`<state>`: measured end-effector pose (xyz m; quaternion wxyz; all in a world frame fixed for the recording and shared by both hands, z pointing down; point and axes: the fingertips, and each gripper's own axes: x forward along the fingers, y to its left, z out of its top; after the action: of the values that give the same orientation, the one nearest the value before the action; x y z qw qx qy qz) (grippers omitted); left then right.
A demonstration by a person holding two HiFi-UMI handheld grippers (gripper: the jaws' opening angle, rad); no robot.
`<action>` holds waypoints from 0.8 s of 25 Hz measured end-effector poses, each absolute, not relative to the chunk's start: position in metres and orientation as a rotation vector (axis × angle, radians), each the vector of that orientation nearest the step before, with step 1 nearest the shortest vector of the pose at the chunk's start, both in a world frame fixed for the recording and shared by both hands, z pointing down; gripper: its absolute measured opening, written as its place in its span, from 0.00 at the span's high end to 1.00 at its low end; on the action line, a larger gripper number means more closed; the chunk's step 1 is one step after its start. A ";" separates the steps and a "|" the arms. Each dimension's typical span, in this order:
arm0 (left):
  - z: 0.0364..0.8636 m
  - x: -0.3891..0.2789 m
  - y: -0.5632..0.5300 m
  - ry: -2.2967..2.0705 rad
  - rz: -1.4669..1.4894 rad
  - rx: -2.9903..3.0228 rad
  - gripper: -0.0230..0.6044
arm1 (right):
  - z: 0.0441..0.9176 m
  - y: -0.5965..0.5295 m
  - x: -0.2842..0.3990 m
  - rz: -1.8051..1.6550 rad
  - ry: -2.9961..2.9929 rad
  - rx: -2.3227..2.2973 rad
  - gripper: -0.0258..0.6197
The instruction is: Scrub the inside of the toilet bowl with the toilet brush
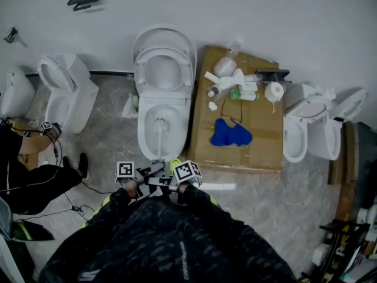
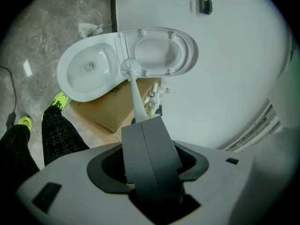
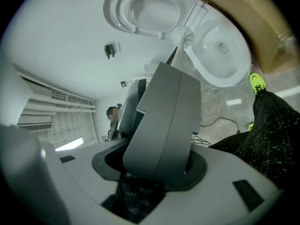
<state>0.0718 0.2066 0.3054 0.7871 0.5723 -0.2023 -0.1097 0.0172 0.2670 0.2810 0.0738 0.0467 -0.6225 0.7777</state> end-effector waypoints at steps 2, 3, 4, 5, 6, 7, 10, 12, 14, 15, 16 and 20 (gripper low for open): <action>0.306 0.067 0.230 -0.432 -0.225 1.234 0.55 | 0.283 0.291 0.014 2.313 -1.868 0.152 0.64; 0.305 0.065 0.241 -0.427 -0.216 1.236 0.55 | 0.284 0.302 0.011 2.312 -1.869 0.152 0.64; 0.304 0.063 0.252 -0.422 -0.210 1.242 0.55 | 0.283 0.313 0.008 2.318 -1.877 0.144 0.64; 0.305 0.061 0.262 -0.418 -0.206 1.250 0.55 | 0.282 0.323 0.006 2.322 -1.888 0.138 0.64; 0.306 0.059 0.273 -0.416 -0.204 1.257 0.55 | 0.283 0.334 0.004 2.322 -1.895 0.140 0.64; 0.306 0.058 0.283 -0.411 -0.205 1.263 0.55 | 0.284 0.345 0.002 2.319 -1.898 0.149 0.64; 0.308 0.055 0.315 -0.391 -0.204 1.276 0.55 | 0.284 0.375 -0.003 2.304 -1.936 0.161 0.64; 0.310 0.052 0.338 -0.387 -0.197 1.294 0.55 | 0.286 0.399 -0.007 2.296 -1.962 0.160 0.64; 0.311 0.049 0.366 -0.385 -0.191 1.300 0.55 | 0.288 0.426 -0.010 2.292 -1.974 0.163 0.64; 0.312 0.047 0.380 -0.384 -0.188 1.296 0.55 | 0.290 0.440 -0.011 2.293 -1.969 0.171 0.64; 0.313 0.045 0.394 -0.383 -0.188 1.289 0.55 | 0.291 0.454 -0.012 2.291 -1.956 0.184 0.64; 0.317 0.039 0.435 -0.383 -0.227 1.264 0.55 | 0.293 0.496 -0.015 2.253 -1.930 0.190 0.64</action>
<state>0.0393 0.4349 0.3170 0.7837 0.5858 -0.1777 -0.1050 -0.0150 0.4962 0.2931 0.0844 0.0638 -0.6468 0.7553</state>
